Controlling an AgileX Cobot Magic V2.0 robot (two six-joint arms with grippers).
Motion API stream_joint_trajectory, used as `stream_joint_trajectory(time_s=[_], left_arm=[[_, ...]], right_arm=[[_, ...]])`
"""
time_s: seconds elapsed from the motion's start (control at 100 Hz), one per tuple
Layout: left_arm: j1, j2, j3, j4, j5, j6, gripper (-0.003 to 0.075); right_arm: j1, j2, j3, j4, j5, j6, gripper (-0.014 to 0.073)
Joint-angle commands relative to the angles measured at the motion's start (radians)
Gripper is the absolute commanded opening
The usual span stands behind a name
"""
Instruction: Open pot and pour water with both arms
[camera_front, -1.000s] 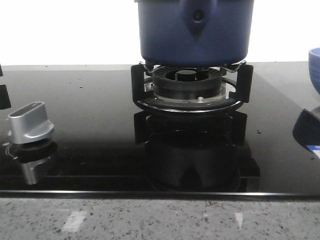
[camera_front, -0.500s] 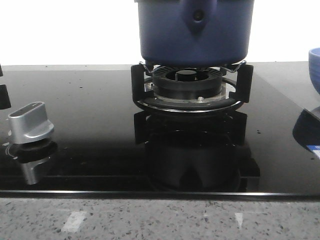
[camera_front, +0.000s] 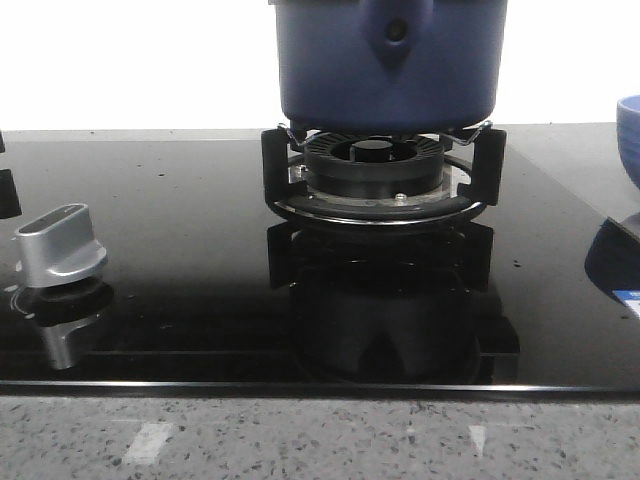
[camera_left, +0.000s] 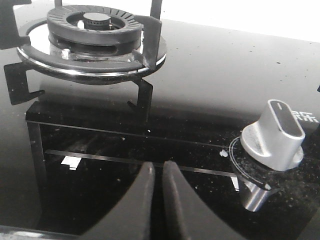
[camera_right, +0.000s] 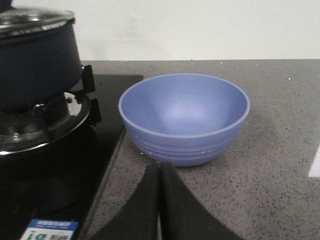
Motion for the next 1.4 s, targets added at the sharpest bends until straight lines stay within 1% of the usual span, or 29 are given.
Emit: stream_joint_trajectory(time_s=[0.0,0.06,0.1,0.19,0.31,0.35,0.51,0.64,1.39], left_arm=[[0.000,-0.027,0.030,-0.014,-0.038,-0.003,-0.0020],[0.000,-0.027,0.030,-0.014,-0.038,-0.003,-0.0020],[0.000,-0.027,0.030,-0.014,-0.038,-0.003,-0.0020],[0.000,-0.027,0.030,-0.014,-0.038,-0.003,-0.0020],[0.000,-0.027,0.030,-0.014,-0.038,-0.003,-0.0020],[0.000,-0.027,0.030,-0.014,-0.038,-0.003,-0.0020],[0.000,-0.027,0.030,-0.014,-0.038,-0.003,-0.0020],[0.000,-0.027,0.030,-0.014,-0.038,-0.003,-0.0020],[0.000,-0.027,0.030,-0.014,-0.038,-0.003,-0.0020]], right_arm=[[-0.017,0.015,0.075,-0.014,-0.213,-0.008,-0.0069],[-0.027,0.007,0.150,-0.014,-0.294,-0.008,-0.0069],[-0.032,-0.005,0.185,-0.014,-0.317,-0.008,-0.0069],[-0.035,-0.017,0.251,-0.021,-0.341,-0.008,-0.0069],[-0.035,-0.017,0.297,-0.034,-0.346,-0.008,-0.0069],[-0.035,-0.017,0.295,-0.044,-0.314,-0.008,-0.0069],[-0.035,-0.017,0.295,-0.083,-0.288,-0.008,-0.0069],[-0.035,-0.017,0.296,-0.083,-0.208,-0.008,-0.0069],[-0.035,-0.017,0.296,-0.083,-0.208,-0.008,-0.0068]])
